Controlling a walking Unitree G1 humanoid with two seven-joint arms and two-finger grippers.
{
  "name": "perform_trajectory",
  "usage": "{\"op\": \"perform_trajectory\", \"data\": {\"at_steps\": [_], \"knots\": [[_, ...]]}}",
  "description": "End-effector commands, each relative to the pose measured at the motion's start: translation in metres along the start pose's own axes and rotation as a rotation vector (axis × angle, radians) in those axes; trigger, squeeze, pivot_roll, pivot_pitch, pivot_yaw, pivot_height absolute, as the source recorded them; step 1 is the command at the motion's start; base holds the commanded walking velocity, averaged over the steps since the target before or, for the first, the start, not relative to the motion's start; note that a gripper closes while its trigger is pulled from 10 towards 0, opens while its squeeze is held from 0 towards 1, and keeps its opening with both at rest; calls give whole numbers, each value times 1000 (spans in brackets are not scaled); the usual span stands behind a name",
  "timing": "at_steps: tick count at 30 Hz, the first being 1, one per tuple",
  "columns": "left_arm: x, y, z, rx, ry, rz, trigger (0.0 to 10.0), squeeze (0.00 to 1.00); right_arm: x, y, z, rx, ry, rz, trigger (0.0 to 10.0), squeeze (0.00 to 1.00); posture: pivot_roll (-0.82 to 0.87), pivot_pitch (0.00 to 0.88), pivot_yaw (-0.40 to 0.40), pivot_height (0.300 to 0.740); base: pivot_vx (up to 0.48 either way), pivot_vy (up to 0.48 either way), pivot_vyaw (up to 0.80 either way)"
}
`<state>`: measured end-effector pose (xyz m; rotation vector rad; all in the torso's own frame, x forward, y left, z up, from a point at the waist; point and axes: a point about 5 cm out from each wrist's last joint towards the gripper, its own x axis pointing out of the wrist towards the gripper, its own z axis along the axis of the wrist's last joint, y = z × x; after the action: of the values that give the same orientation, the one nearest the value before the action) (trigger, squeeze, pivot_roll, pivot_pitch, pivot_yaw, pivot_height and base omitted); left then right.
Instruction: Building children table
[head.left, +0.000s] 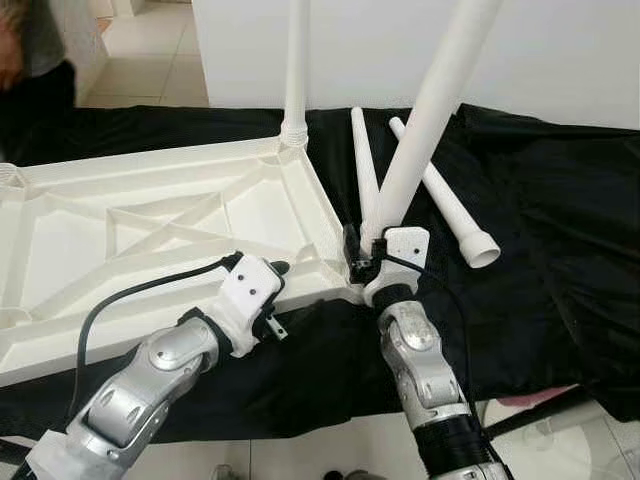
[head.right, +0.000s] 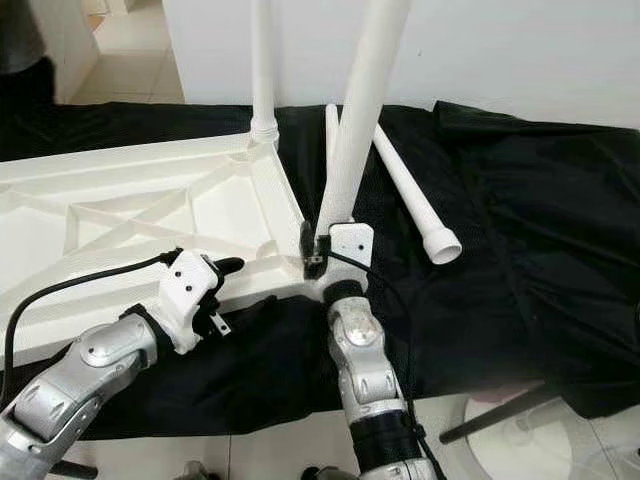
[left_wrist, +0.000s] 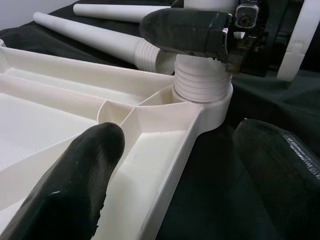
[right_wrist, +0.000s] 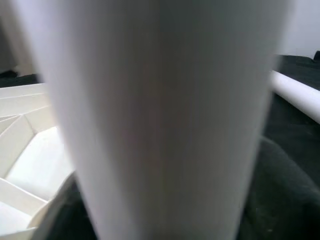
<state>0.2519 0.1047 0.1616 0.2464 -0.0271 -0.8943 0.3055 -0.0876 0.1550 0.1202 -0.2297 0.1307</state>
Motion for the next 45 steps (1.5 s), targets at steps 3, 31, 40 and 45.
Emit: {"op": "perform_trajectory", "data": {"at_steps": [3,31,40,45], "knots": [[1,-10,-1,8,2,-186,10000,0,-6,-8,-11,11,48,-10,10000,1000,1,96,-41,740,0,0,0],[7,-9,0,20,-2,-182,10000,0,20,-41,-2,-173,62,580,9137,0,-3,89,-38,740,0,0,0],[7,-8,0,27,-1,-178,10000,0,29,-45,3,-190,53,638,0,0,0,88,-40,740,0,0,0],[8,-7,1,30,-2,-175,10000,0,27,-46,-3,-165,73,645,0,0,-1,86,-39,740,0,0,0]]}}
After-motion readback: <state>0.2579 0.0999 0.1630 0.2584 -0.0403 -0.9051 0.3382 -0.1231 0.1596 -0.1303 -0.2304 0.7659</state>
